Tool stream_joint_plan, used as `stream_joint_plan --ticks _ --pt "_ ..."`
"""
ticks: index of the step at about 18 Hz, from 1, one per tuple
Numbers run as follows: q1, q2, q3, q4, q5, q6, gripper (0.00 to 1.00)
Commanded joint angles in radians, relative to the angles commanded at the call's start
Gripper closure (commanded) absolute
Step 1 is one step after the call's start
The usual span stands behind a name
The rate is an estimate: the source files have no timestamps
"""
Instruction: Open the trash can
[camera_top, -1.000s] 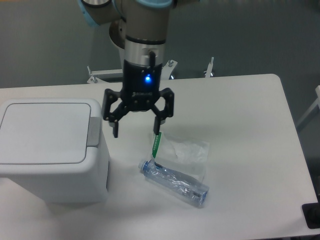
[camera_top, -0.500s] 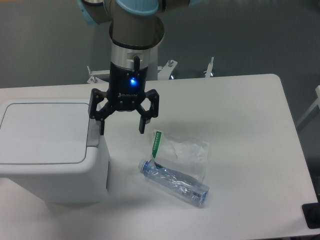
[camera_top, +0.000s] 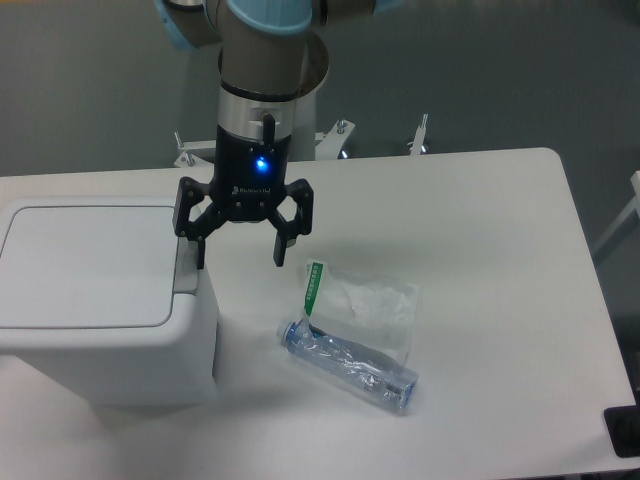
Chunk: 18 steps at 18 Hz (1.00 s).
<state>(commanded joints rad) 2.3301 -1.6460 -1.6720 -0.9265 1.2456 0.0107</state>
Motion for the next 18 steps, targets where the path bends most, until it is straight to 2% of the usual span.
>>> stream_joint_plan --ticks 13,18 --pt "0.000 -0.008 -0.008 0.000 0.000 0.002 0.00" --pt "0.002 0.002 0.008 0.002 -0.012 0.008 0.00"
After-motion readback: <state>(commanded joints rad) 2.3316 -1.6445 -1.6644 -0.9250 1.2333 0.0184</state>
